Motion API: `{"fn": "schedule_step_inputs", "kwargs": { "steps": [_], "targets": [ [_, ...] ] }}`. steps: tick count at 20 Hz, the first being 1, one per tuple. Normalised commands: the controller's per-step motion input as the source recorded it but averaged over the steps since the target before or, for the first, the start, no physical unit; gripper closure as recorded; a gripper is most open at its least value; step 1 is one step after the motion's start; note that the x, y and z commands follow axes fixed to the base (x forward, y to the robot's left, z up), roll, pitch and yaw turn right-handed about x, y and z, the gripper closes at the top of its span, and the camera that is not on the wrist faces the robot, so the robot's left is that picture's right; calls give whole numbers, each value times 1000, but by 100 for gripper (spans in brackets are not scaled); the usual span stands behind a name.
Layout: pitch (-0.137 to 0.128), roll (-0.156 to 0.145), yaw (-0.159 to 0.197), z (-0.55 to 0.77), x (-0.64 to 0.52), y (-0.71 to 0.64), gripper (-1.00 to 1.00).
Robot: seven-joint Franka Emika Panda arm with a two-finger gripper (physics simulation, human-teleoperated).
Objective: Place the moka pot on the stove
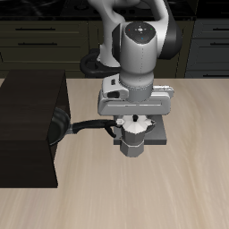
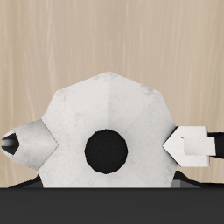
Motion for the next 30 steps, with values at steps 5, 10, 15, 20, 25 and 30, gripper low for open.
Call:
{"fn": "schedule_step_inputs", "kwargs": {
  "steps": [5,10,15,20,25,30],
  "targets": [
    [-21,31,6,214,-214,54,100],
    [-16,34,-7,192,-233,131,100],
    [-17,27,9,178,-241,93,100],
    [-12,26,13,78,-273,89,100],
    [-3,18,-13,50,-316,73,100],
    [4,2,9,-47,-212,21,100]
  ]
}}
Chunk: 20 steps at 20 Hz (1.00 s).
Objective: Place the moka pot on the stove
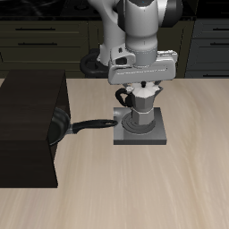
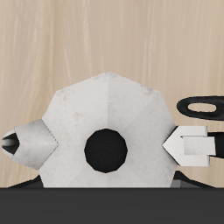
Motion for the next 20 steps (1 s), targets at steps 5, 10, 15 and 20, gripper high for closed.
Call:
{"fn": "schedule_step_inputs", "kwargs": {
  "steps": [5,10,15,20],
  "targets": [
    [-21,-25,-18,-7,-310,-81,100],
    [-16,-27,6,-13,-154,-135,100],
    [19,-1,-6,-75,-124,-79,100],
    [0,16,20,-49,-147,27,100]
  ]
}}
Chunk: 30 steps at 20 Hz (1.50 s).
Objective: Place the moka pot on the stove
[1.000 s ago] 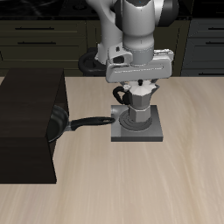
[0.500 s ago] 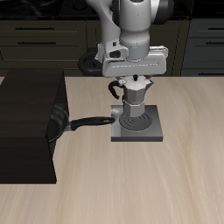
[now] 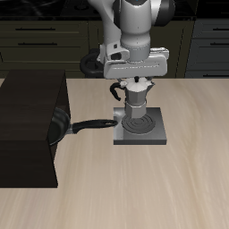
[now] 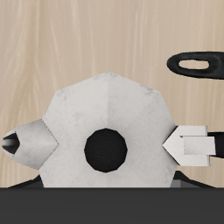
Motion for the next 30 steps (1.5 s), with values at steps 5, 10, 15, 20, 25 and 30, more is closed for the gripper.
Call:
{"fn": "schedule_step_inputs", "kwargs": {
  "steps": [5,10,15,20,25,30],
  "targets": [
    [4,20,5,-24,-97,-3,100],
    [12,10,-6,-114,-70,37,100],
    [20,6,6,-112,-54,17,100],
    [4,3,10,-73,-38,29,100],
    [26,-6,5,-170,3,13,100],
    [1,-8,33,-85,33,-26,100]
  ]
}}
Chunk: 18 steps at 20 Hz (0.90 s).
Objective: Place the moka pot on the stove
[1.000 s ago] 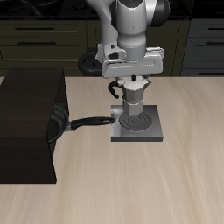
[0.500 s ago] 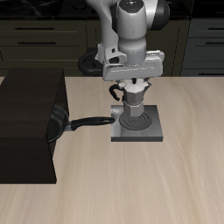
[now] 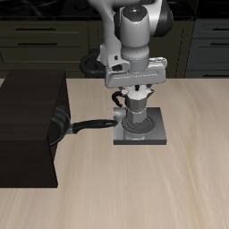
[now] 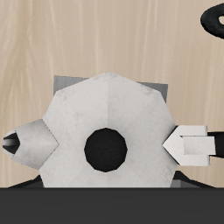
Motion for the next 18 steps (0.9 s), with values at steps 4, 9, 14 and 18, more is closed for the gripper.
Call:
{"fn": "schedule_step_inputs", "kwargs": {
  "steps": [4,9,14,18],
  "targets": [
    [27,-25,-7,-67,172,-61,100],
    [46,21,-4,-137,-46,90,-100],
    [15,-21,10,-34,39,-47,-100],
    [31,-2,-9,-75,16,-28,-100]
  ]
}}
